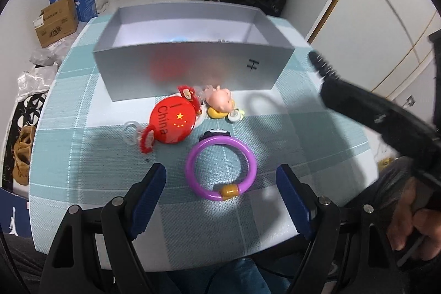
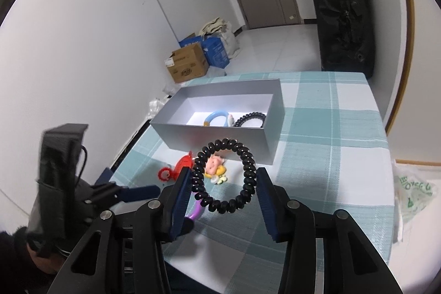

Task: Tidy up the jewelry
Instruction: 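Carry the beaded bracelet toward the box with the right gripper while the left carries the bangle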

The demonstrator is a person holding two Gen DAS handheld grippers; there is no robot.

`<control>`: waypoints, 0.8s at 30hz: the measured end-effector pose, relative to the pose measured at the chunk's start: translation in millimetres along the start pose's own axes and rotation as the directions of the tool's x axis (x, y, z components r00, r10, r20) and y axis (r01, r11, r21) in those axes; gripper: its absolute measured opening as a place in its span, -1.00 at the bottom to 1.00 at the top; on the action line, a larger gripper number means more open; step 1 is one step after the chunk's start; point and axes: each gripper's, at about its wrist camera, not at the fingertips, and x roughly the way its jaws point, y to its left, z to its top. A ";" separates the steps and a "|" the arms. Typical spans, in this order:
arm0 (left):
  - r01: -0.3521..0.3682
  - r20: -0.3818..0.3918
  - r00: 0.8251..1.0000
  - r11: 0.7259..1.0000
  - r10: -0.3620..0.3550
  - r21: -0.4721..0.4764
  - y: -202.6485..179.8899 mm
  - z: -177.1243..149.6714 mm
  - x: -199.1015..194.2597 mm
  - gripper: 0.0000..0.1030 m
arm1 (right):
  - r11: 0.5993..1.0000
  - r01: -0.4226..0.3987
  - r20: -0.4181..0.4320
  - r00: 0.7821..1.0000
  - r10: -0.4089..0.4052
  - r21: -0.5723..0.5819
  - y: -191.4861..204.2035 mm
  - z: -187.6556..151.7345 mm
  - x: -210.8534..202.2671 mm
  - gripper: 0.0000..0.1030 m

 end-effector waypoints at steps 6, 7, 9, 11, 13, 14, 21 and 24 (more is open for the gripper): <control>-0.067 0.001 0.998 0.997 0.067 0.024 -4.8 -0.9 4.8 0.52 | 1.000 -0.012 0.016 1.000 0.012 0.002 -0.9 1.0 -2.2 -0.12; -0.070 0.003 0.998 0.997 0.070 0.026 -5.0 -1.6 4.8 0.52 | 1.000 -0.012 0.020 1.000 0.012 0.002 -0.8 1.3 -3.3 -0.12; -0.098 0.008 0.995 0.994 0.098 0.041 -6.9 -2.7 5.5 0.51 | 1.000 -0.014 0.022 1.000 0.014 0.001 -1.2 0.8 -4.6 -0.12; -0.137 0.019 0.991 0.989 0.136 0.062 -8.8 -4.4 4.7 0.26 | 1.000 -0.014 0.025 1.000 0.014 0.007 -2.5 0.6 -5.6 -0.12; -0.148 0.023 0.989 0.986 0.146 0.076 -10.1 -4.2 5.4 -0.03 | 1.000 -0.017 0.024 1.000 0.016 0.016 -4.3 0.2 -5.7 -0.12; -0.131 0.020 0.991 0.989 0.130 0.074 -9.1 -4.8 3.7 -0.04 | 1.000 -0.016 0.024 1.000 0.016 0.018 -5.1 0.5 -5.3 -0.12; -0.050 0.031 0.998 0.998 0.050 0.028 -1.9 -1.2 -2.0 -0.12 | 1.000 -0.016 0.020 1.000 0.015 0.017 -5.1 1.6 -2.8 -0.12; 0.022 0.069 0.997 1.000 -0.022 -0.005 1.7 1.1 -14.6 -0.12 | 1.000 -0.018 0.017 1.000 0.018 0.018 -4.8 2.0 -1.6 -0.12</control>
